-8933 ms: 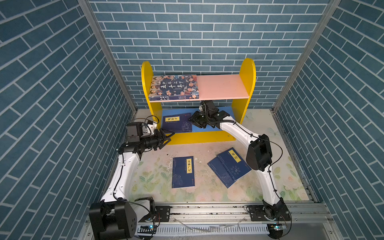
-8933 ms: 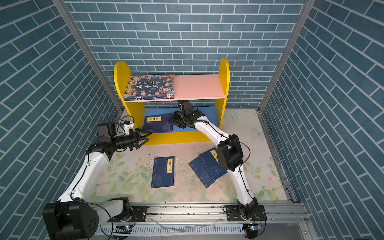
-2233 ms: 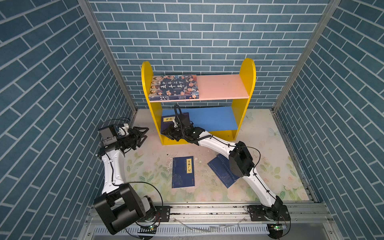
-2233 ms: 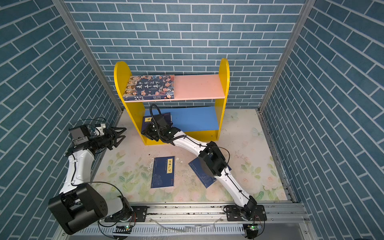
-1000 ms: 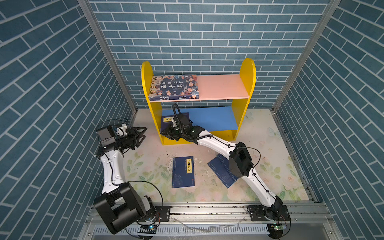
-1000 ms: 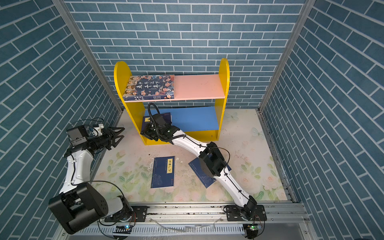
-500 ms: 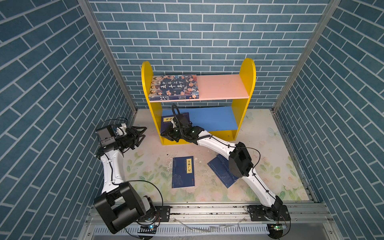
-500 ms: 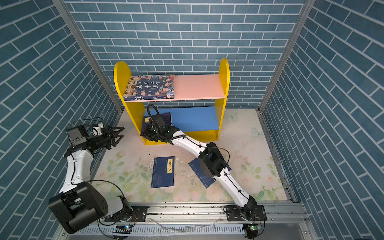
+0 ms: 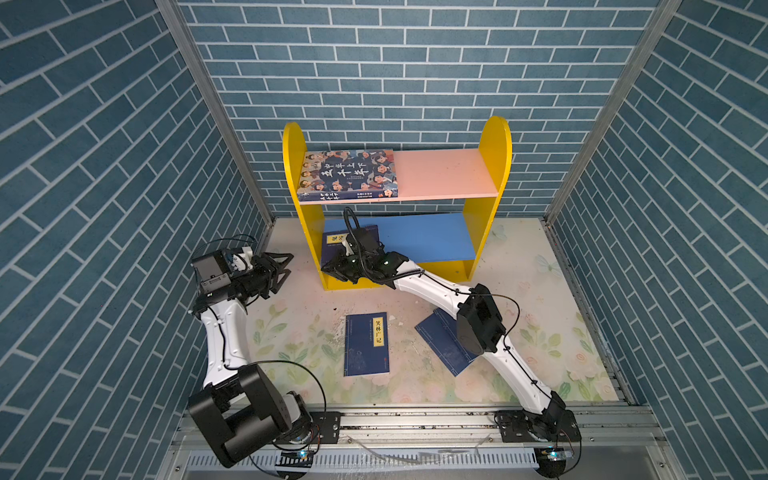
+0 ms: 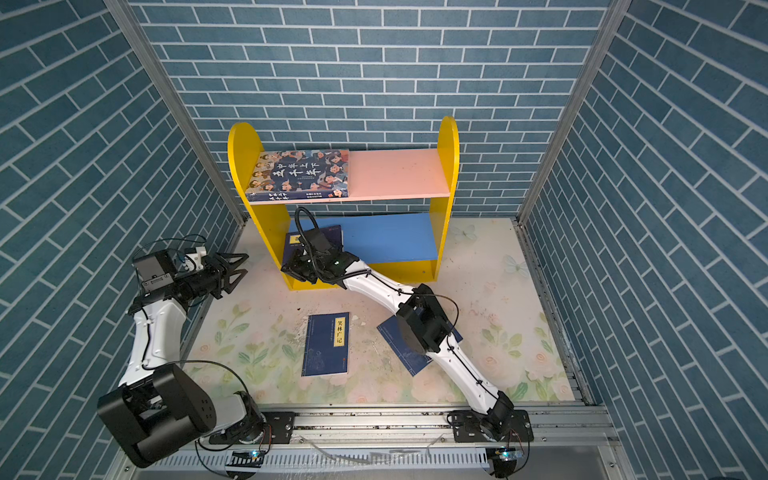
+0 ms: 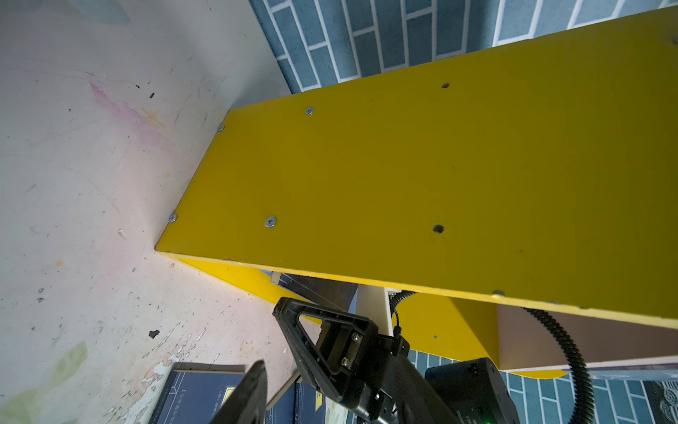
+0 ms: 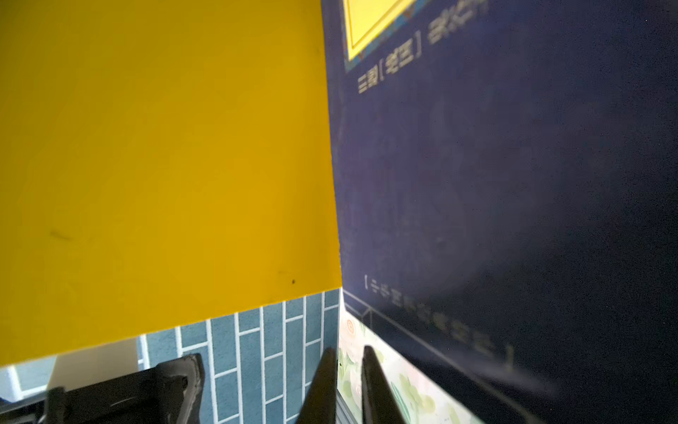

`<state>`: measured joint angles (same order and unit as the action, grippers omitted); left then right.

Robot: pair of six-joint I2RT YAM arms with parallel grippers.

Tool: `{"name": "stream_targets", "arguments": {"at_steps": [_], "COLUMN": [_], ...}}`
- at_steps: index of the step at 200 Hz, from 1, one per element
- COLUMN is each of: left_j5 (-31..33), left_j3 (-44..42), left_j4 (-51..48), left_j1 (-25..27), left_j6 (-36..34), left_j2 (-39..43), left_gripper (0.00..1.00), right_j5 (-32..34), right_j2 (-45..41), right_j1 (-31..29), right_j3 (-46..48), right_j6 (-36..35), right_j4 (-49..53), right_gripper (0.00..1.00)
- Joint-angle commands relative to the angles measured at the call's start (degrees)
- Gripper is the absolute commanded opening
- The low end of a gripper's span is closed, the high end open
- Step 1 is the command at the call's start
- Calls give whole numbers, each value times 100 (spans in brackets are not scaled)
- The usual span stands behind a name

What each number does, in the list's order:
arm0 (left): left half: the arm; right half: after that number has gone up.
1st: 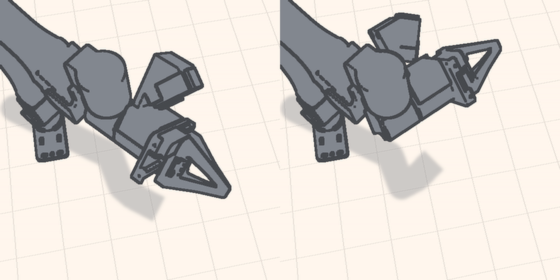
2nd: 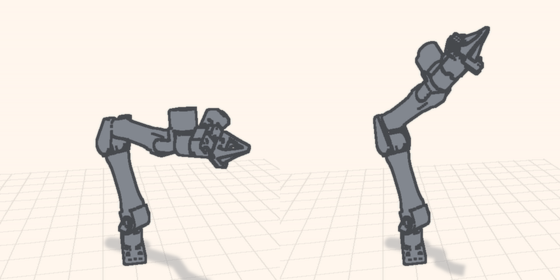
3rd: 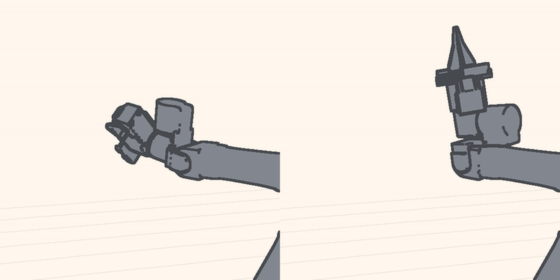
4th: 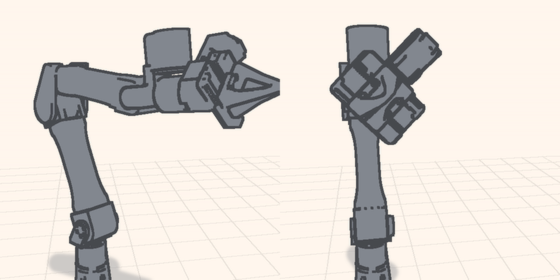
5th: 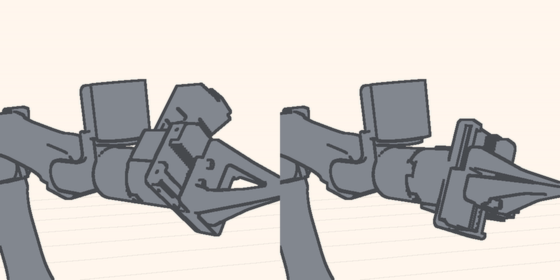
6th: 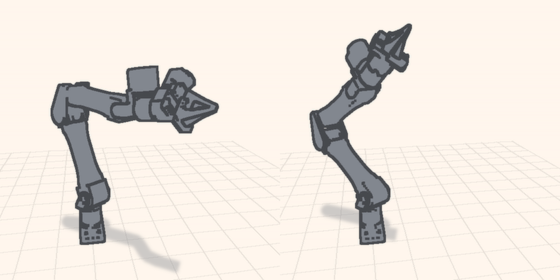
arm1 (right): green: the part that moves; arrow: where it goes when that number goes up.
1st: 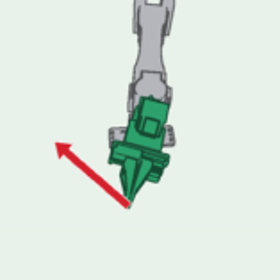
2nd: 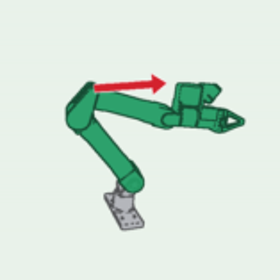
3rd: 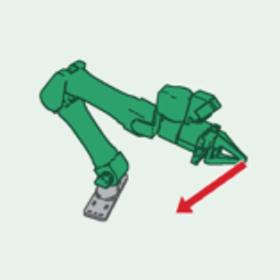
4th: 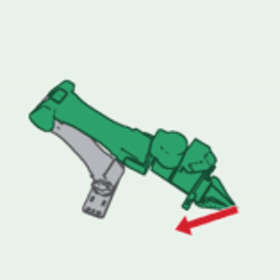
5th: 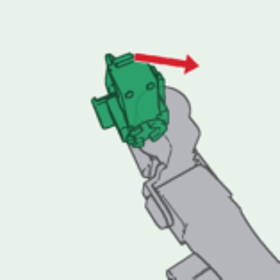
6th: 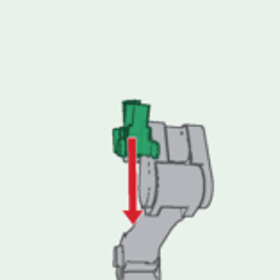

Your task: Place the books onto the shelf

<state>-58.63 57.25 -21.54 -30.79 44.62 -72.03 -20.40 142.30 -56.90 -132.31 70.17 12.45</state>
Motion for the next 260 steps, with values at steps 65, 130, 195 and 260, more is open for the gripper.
{"name": "stream_targets", "arguments": {"at_steps": [65,130,195,260], "left_j5": [-96,-95,-96,-112], "left_j3": [-30,-48,-54,-55], "left_j4": [80,89,114,124], "left_j1": [-42,-59,-69,-92], "left_j6": [16,12,27,35], "left_j2": [-55,-60,-73,-74], "left_gripper": [57,57,57,57], "right_j5": [-94,-111,-95,-104], "right_j2": [183,259,283,372], "right_j1": [38,119,153,188], "right_j3": [-313,-356,-399,-529], "right_j6": [-176,-159,-185,-169], "right_j4": [287,296,325,354], "right_gripper": [15,15,15,15]}}
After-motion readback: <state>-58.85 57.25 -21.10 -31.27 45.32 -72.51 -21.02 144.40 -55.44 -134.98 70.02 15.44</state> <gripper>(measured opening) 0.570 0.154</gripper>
